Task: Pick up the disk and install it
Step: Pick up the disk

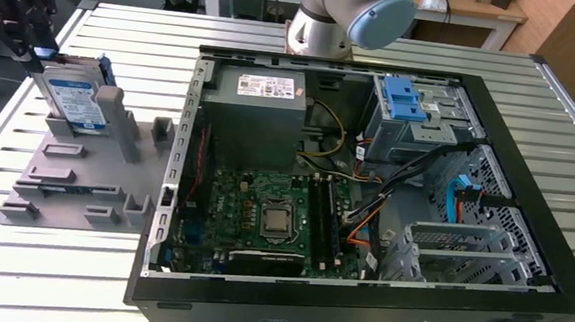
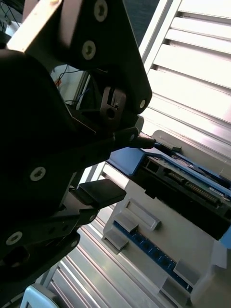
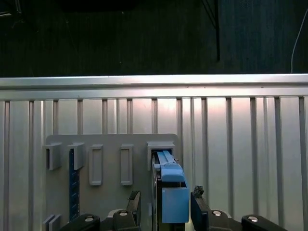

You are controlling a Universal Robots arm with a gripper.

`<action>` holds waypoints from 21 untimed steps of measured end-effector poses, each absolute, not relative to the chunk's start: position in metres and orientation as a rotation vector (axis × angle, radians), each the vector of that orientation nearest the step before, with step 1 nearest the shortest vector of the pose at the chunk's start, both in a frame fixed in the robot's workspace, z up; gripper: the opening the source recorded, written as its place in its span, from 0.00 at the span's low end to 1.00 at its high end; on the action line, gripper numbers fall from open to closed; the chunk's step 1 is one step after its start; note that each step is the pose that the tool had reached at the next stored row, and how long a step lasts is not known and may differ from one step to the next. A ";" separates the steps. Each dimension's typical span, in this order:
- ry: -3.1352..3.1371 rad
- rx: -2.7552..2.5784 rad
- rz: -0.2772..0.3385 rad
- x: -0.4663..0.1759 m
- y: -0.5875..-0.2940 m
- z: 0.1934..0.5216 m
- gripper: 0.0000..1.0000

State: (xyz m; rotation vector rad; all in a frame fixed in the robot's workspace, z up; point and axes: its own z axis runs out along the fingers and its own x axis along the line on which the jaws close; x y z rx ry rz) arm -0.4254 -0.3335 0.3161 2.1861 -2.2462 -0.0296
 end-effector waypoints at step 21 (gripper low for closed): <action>-2.240 2.192 -0.029 -0.429 -0.330 0.304 0.53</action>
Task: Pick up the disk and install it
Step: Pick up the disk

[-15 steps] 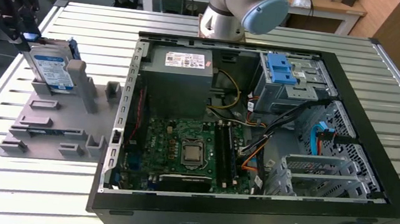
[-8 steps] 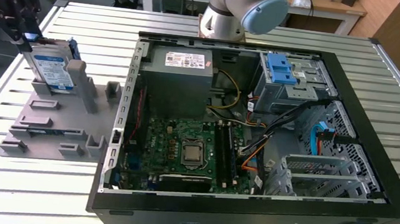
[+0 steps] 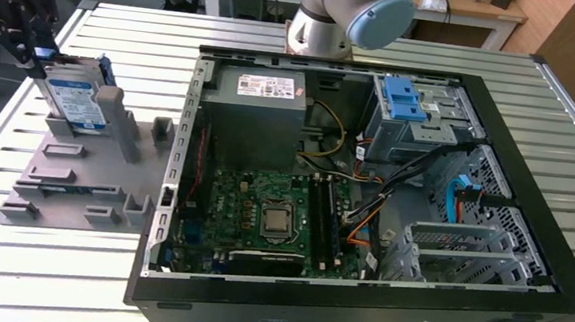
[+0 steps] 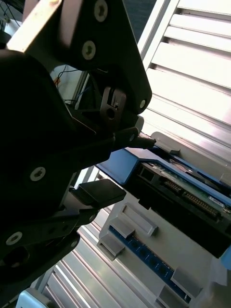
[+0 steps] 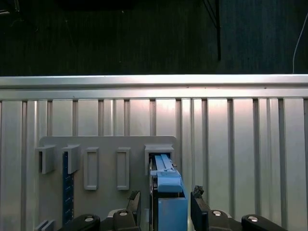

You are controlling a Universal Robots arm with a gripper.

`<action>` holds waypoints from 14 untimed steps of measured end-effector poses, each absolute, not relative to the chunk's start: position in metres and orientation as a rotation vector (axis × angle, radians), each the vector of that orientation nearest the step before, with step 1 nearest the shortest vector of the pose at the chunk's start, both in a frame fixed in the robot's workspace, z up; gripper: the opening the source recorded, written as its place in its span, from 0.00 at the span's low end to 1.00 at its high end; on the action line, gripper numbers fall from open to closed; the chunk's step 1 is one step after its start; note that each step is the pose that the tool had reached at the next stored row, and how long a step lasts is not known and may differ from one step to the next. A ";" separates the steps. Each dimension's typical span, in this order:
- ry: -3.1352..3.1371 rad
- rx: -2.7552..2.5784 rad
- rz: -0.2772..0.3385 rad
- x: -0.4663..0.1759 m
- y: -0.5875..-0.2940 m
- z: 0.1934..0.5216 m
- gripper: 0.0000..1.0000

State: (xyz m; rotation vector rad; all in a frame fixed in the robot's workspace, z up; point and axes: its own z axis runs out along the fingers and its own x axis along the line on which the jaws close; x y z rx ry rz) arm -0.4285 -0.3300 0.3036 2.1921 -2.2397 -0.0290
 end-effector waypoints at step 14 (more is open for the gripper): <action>-2.240 2.192 -0.029 -0.431 -0.330 0.293 0.53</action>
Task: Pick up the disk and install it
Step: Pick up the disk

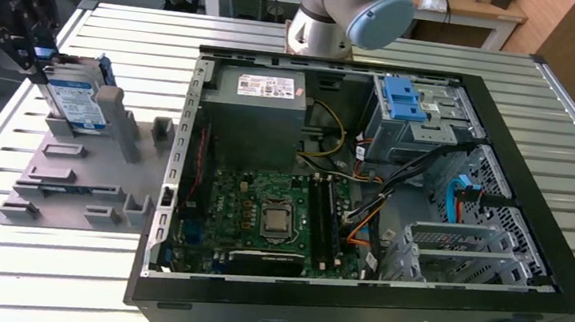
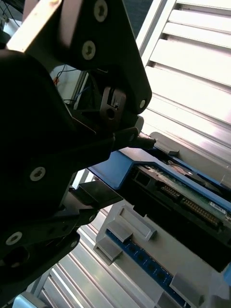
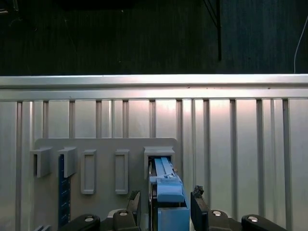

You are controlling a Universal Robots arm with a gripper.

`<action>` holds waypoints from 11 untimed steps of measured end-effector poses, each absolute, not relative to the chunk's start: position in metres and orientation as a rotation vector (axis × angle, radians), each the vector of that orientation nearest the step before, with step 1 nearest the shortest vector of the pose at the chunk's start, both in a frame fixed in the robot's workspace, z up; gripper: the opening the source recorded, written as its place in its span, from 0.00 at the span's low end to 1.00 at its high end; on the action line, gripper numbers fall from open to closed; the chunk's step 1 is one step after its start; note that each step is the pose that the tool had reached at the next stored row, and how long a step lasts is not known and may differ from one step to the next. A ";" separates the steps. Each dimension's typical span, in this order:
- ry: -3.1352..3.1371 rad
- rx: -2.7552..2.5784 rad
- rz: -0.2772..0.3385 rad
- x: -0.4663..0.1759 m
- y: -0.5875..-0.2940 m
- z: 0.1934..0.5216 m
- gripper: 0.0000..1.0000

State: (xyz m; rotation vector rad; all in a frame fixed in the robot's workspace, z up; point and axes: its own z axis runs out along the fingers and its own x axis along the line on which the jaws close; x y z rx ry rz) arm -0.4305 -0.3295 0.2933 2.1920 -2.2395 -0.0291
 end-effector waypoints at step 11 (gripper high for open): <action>-2.239 2.192 -0.028 -0.430 -0.330 0.291 0.45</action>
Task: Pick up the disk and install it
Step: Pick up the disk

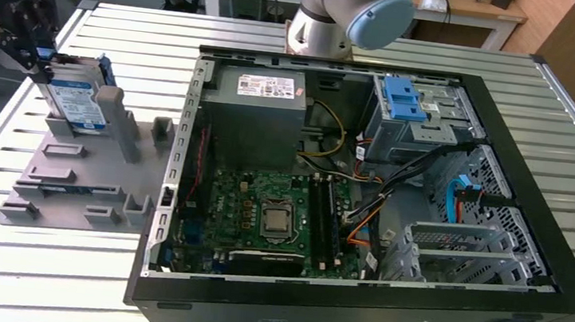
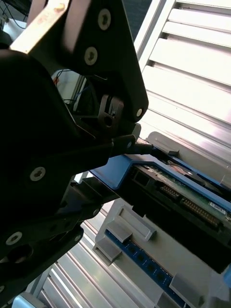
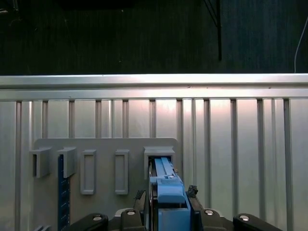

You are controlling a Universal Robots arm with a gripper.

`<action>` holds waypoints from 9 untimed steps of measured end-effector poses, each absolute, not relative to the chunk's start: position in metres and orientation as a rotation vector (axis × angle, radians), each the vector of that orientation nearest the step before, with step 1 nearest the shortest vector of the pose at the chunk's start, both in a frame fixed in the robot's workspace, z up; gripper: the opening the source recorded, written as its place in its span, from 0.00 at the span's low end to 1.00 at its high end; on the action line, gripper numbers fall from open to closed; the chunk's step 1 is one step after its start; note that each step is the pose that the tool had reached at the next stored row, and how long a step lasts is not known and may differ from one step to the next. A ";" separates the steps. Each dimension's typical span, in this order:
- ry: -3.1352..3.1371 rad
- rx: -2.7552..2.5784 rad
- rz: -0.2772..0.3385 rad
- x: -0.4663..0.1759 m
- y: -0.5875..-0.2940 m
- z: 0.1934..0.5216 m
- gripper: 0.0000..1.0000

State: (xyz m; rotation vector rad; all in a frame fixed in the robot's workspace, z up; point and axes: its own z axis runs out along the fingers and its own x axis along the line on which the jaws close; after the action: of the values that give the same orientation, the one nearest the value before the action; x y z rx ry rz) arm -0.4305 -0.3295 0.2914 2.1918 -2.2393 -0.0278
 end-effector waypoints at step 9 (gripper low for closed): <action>-2.238 2.191 -0.029 -0.431 -0.329 0.290 0.45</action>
State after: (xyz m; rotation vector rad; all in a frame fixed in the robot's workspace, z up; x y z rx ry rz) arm -0.4305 -0.3295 0.2905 2.1906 -2.2383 -0.0287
